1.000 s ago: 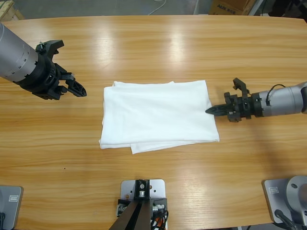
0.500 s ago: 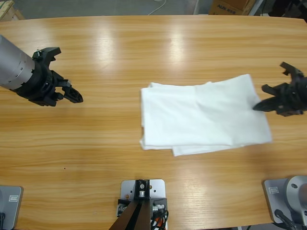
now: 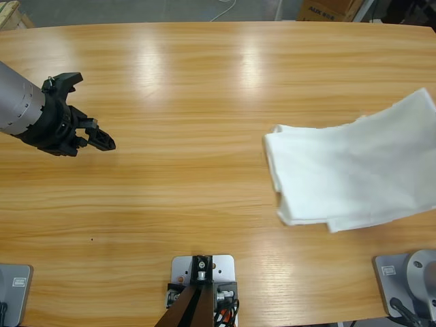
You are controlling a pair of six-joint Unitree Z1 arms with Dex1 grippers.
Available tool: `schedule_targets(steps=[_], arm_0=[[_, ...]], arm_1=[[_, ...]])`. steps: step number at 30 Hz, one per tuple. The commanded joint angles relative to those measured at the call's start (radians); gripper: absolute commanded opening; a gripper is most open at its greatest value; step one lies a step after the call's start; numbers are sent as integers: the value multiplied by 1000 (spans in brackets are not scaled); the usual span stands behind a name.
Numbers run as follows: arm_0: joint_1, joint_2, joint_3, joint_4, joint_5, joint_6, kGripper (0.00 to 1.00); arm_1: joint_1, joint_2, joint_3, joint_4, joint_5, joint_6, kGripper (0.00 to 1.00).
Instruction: Fold clothes
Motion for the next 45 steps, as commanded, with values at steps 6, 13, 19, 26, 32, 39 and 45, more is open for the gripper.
schedule_targets(steps=[6, 13, 19, 26, 32, 39, 45], arm_0=[[-8, -30, 65, -35, 14, -19, 660], [-8, -23, 78, -57, 14, -20, 660], [-8, -18, 89, -72, 14, -25, 660], [-8, -28, 97, -77, 14, -25, 660], [-8, -32, 109, -85, 14, -29, 660], [-8, -35, 111, -86, 14, -29, 660], [-8, -32, 111, -86, 13, -29, 660]], arm_1=[[440, 123, -159, 79, -85, 158, 0], [555, 214, -216, 82, -82, 192, 0], [605, 231, -236, 89, -106, 215, 0], [433, 151, -176, 62, -181, 132, 0], [274, 80, -152, 76, -238, 65, 0], [223, 42, -140, 92, -282, 53, 0], [338, 82, -156, 95, -262, 89, 0]])
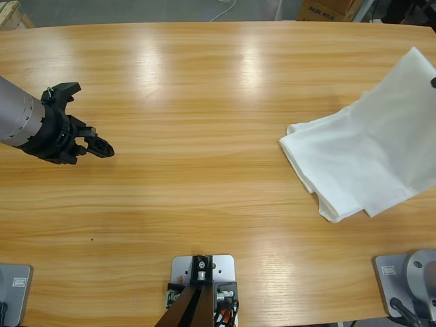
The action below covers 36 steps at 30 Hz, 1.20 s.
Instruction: Fold clothes
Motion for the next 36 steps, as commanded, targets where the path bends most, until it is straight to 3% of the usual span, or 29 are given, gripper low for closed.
schedule_targets(steps=[1, 9, 14, 18, 23, 36], arm_0=[[-7, -11, 30, -18, 13, -11, 660], [-7, -5, 32, -23, 14, -11, 660], [-7, -10, 37, -23, 14, -11, 660], [-7, -9, 36, -24, 14, -10, 660], [-7, -9, 36, -24, 15, -9, 660], [-7, -12, 61, -26, 15, -9, 661]], arm_1=[[156, 33, 10, 20, 0, 43, 0], [463, 162, -13, 38, 12, 196, 0], [547, 215, -6, -55, 85, 250, 0], [638, 201, 68, -176, 83, 299, 0], [661, 132, 108, -212, 87, 321, 0], [769, 100, 213, -386, 310, 315, 0]])
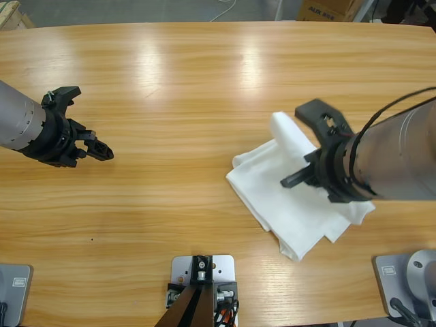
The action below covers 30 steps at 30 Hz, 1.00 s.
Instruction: Fold clothes
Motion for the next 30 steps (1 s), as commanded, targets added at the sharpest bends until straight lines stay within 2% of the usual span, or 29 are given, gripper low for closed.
schedule_targets(steps=[1, 5, 7, 11, 19, 22, 25, 26, 29, 30], arm_0=[[-7, -12, 38, -16, 15, -9, 661], [-7, -9, 38, -17, 15, -9, 663], [-7, -11, 38, -19, 14, -9, 661], [-7, -14, 41, -18, 15, -9, 662], [-7, -12, 45, -19, 15, -9, 664], [-7, -12, 47, -19, 16, -9, 665], [-7, -12, 47, -19, 16, -9, 665], [-7, -13, 47, -19, 16, -9, 665], [-7, -18, 49, -19, 16, -9, 665], [-7, -20, 52, -19, 16, -8, 665]], arm_1=[[66, -50, 101, -124, 141, -10, 0], [94, -54, 209, -286, 257, -16, 0], [96, -38, 230, -304, 281, -15, 0], [96, 3, 298, -422, 393, -15, 0], [96, -7, 304, -456, 483, 5, 0], [99, -5, 303, -499, 577, 3, 0], [115, -4, 306, -573, 621, 3, 0], [118, -3, 306, -593, 634, 4, 73], [120, -3, 316, -599, 620, 22, 642], [120, -8, 321, -599, 610, 30, 768]])
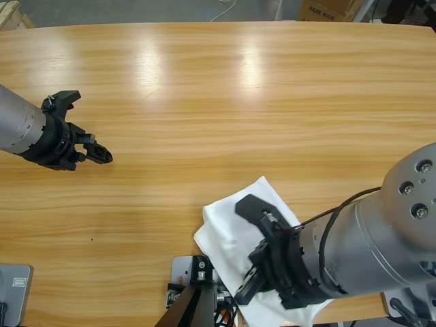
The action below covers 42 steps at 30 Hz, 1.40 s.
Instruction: Fold clothes
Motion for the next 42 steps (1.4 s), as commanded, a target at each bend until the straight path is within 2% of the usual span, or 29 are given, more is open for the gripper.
schedule_targets(steps=[1, 3, 4, 7, 9, 14, 16, 19, 23, 24, 25, 26, 27, 28, 30, 31, 33, 35, 39, 42], arm_0=[[-7, -21, 35, -12, 16, -7, 665], [-7, -21, 36, -12, 16, -7, 664], [-7, -21, 36, -12, 16, -7, 663], [-7, -21, 36, -12, 16, -7, 664], [-7, -21, 36, -12, 16, -7, 665], [-7, -21, 34, -12, 16, -4, 664], [-9, -27, 22, -13, 14, 0, 661], [-46, -44, -17, -21, 13, 42, 660], [-85, -45, -59, -42, -12, 90, 657], [-118, -37, -112, -45, -58, 154, 655], [-141, -25, -166, -42, -110, 200, 654], [-159, -5, -226, -27, -156, 227, 644], [-171, 21, -287, -4, -189, 239, 564], [-180, 54, -345, 22, -220, 245, 400], [-201, 123, -434, 67, -266, 247, 155], [-213, 150, -462, 82, -285, 247, 82], [-241, 185, -488, 91, -334, 243, 71], [-277, 202, -495, 91, -366, 243, 0], [-321, 229, -464, 81, -466, 247, 0], [-346, 232, -427, 74, -484, 245, 0]], arm_1=[[25, 8, 43, -61, 18, 38, 838], [25, 7, 49, -58, 13, 46, 987], [25, 11, 52, -56, 14, 51, 1000], [25, 6, 54, -37, -3, 61, 1000], [25, -20, 52, -10, -49, 64, 1000], [25, -231, 50, 148, -305, 65, 1000], [15, -319, 45, 210, -367, 50, 1000], [5, -382, 59, 271, -378, 48, 1000], [0, -359, 159, 254, -344, 43, 978], [0, -371, 174, 250, -351, 43, 910], [0, -393, 187, 239, -356, 43, 716], [0, -416, 194, 234, -363, 46, 452], [0, -427, 193, 234, -367, 46, 160], [0, -426, 192, 232, -364, 46, 0], [0, -417, 192, 217, -358, 46, 0], [0, -416, 192, 212, -355, 50, 0], [0, -416, 194, 210, -349, 55, 0], [0, -418, 203, 205, -333, 51, 0], [0, -421, 268, 101, -249, 26, 0], [0, -427, 305, 64, -234, 38, 0]])
